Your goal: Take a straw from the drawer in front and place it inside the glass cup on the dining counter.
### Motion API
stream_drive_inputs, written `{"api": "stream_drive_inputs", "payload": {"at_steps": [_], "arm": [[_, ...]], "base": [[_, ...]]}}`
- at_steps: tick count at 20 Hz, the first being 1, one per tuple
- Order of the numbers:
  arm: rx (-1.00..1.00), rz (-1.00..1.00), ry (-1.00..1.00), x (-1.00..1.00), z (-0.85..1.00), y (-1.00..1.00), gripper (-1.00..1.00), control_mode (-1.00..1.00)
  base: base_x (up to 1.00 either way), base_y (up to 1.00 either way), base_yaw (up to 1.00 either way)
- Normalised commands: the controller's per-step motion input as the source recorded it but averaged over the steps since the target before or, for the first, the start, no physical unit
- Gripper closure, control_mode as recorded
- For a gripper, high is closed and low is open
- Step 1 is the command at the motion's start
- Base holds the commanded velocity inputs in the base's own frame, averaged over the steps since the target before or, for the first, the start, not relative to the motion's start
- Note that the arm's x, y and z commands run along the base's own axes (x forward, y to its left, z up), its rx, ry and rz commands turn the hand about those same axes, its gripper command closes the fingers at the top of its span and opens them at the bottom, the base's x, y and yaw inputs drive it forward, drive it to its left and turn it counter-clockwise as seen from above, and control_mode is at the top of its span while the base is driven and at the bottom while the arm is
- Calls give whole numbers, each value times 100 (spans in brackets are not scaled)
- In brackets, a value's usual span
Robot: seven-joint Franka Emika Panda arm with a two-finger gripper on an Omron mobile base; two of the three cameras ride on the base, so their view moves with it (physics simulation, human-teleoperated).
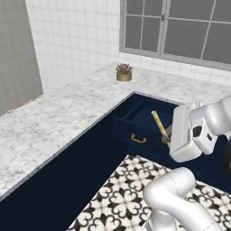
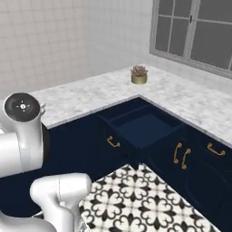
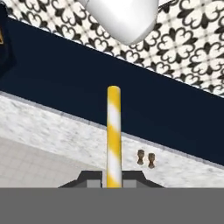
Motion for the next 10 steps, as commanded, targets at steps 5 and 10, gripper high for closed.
{"api": "stream_drive_inputs", "payload": {"at_steps": [5,10], "arm": [[0,0,0,0,0,0,100,100],[0,0,0,0,0,0,100,100]], "base": [[-51,16,52],[-70,48,34]]}}
